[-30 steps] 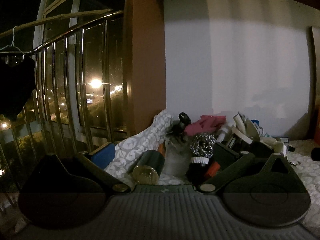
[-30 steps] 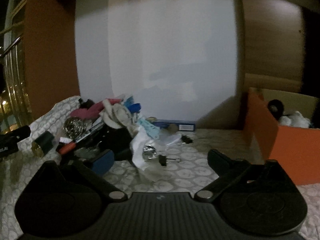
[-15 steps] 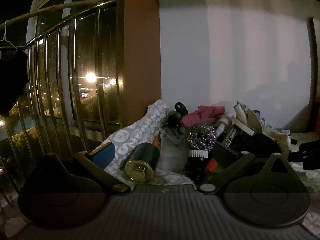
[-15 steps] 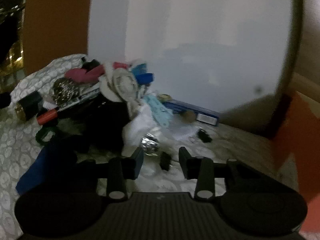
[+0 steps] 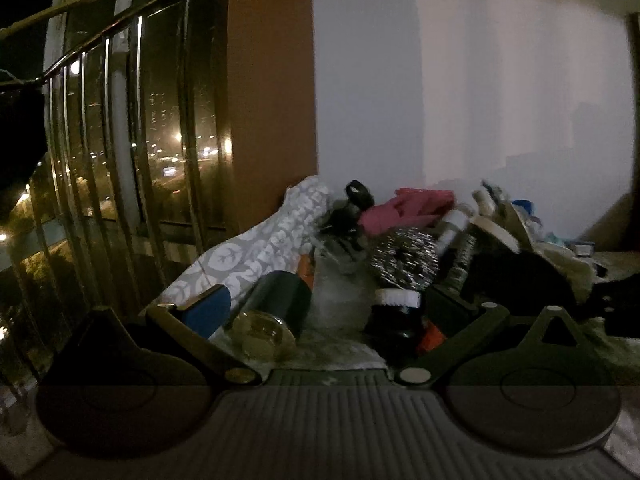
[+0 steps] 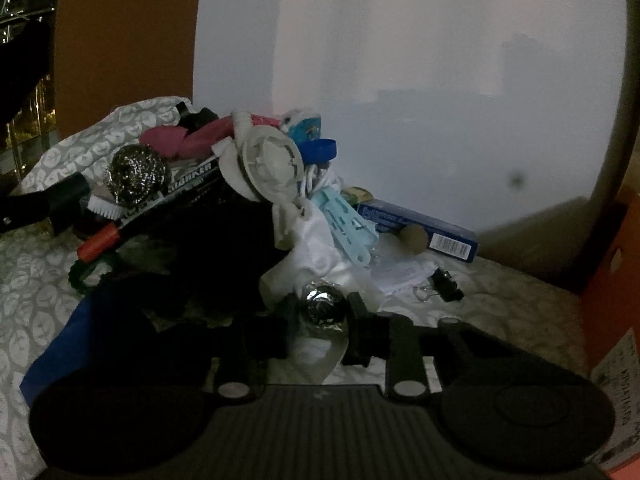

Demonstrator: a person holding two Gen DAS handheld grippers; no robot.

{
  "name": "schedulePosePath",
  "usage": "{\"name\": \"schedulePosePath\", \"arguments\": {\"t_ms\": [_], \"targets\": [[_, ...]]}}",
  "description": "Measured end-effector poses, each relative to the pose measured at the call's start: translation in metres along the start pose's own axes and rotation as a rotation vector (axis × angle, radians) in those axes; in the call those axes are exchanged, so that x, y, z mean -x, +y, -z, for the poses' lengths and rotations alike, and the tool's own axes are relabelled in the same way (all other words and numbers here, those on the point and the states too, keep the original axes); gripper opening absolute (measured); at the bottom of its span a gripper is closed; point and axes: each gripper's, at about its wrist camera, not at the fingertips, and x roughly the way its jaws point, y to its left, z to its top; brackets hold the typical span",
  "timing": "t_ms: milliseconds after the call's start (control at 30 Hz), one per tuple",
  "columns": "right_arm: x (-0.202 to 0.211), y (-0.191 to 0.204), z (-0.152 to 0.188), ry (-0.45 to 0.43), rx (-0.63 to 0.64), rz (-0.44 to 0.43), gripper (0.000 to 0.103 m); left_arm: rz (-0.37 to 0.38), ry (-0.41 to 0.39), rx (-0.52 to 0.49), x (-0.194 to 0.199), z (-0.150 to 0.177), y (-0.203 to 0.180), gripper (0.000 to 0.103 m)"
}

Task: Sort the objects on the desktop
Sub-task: 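Grasp the round metal grater with the left tool while the right tool reaches toward the silver knob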

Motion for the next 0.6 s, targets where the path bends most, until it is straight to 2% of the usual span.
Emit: {"name": "schedulePosePath", "arguments": {"t_ms": [133,267,367,600], "targets": [[0.0,-0.002,0.0,-0.001,-0.009,-0.007,0.023,-0.056,0.021,-0.004,-0.016,-0.003,0.001,0.103],[-0.001,-0.005,0.001,-0.003,-0.025,-0.012,0.021,-0.071,0.116,0.057,-0.034,-0.003,0.016,0.103],[-0.001,-0.006,0.001,-0.004,-0.032,-0.016,0.021,-0.104,0.139,0.079,-0.043,-0.001,0.025,0.096],[0.001,-0.008,0.002,-0.008,-0.051,-0.019,0.021,-0.097,0.197,0.107,-0.047,0.003,0.033,0.086]]}}
